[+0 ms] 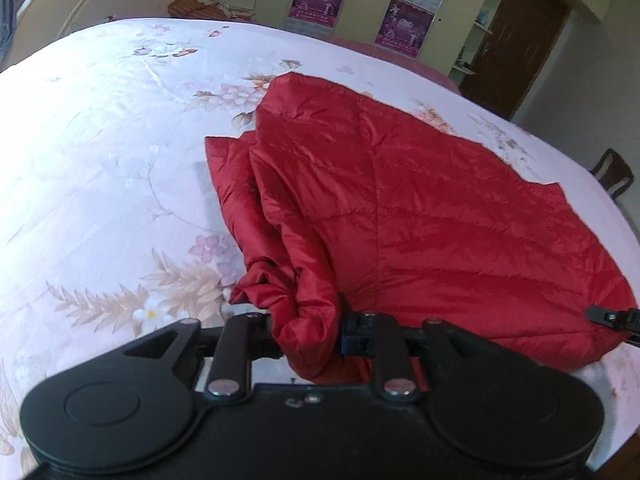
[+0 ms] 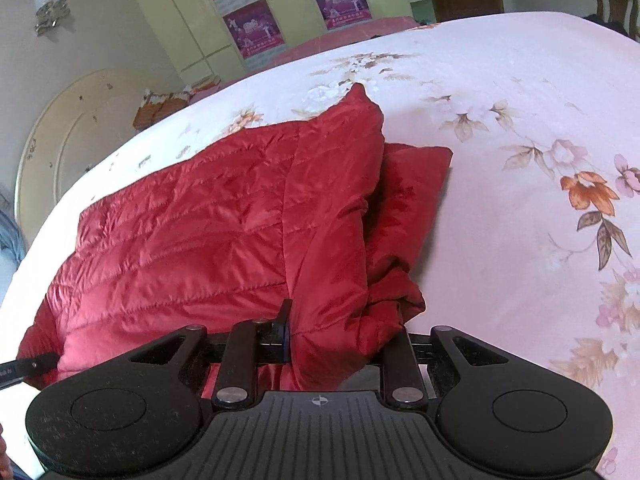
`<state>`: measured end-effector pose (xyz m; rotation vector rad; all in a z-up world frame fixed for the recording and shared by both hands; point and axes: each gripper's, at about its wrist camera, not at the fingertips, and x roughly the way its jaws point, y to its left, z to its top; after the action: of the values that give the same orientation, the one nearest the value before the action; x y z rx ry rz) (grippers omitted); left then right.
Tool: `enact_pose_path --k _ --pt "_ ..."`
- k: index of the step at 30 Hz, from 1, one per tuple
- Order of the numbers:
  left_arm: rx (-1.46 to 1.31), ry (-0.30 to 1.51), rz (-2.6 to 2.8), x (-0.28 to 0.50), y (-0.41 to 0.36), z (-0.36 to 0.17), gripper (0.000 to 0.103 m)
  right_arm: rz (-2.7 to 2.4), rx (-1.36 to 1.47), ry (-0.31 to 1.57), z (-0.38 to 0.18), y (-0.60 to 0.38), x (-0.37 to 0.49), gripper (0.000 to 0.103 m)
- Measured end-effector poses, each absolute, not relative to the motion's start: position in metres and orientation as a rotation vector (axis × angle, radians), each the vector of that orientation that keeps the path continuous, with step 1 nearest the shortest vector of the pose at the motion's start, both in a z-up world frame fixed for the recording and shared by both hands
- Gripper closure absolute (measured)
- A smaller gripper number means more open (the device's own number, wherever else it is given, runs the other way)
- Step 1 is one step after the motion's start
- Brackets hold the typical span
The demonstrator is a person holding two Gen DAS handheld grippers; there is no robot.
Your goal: Fold large clothes
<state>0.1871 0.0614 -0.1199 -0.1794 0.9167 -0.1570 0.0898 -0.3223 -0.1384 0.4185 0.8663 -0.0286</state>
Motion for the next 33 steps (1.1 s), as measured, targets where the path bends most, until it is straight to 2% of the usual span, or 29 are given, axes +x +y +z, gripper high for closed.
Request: enact_pose_path --k 1,3,4,5,11,12,15,21,31,32,33 --pt "-0.173 0.919 -0.149 0.189 0.060 -0.123 0.071 -0.044 0.400 0.863 -0.139 -0.321 0.087 0.059" --pt "-0.157 0.915 -0.135 0.187 0.056 -0.124 0.065 -0.077 0.372 0.848 -0.137 -0.322 0.086 0.046" --pt "-0.145 0.914 -0.115 0.186 0.055 -0.124 0.048 -0.095 0.358 0.836 -0.134 -0.323 0.083 0.041" --pt "-0.134 0.914 -0.088 0.186 0.055 -0.125 0.032 -0.112 0.343 0.821 -0.131 -0.325 0.081 0.041" --pt "-0.152 0.922 -0.049 0.183 0.063 -0.126 0.017 -0.193 0.259 0.733 -0.109 -0.332 0.073 0.039" --pt "-0.164 0.927 -0.046 0.182 0.065 -0.126 0.017 -0.202 0.244 0.717 -0.105 -0.332 0.072 0.038" --pt "-0.193 0.940 -0.044 0.179 0.070 -0.126 0.015 -0.207 0.207 0.665 -0.091 -0.328 0.072 0.023" --pt "-0.260 0.975 -0.057 0.166 0.076 -0.123 0.012 -0.118 0.119 0.627 -0.074 -0.295 0.079 0.022" --pt "-0.522 1.022 -0.142 0.152 0.076 -0.135 0.010 0.033 0.061 0.668 -0.089 -0.229 0.112 0.023" --pt "-0.536 1.009 -0.148 0.154 0.074 -0.137 0.009 0.043 0.054 0.671 -0.091 -0.222 0.115 0.025" --pt "-0.545 0.992 -0.153 0.156 0.073 -0.139 0.009 0.055 0.044 0.681 -0.093 -0.215 0.118 0.043"
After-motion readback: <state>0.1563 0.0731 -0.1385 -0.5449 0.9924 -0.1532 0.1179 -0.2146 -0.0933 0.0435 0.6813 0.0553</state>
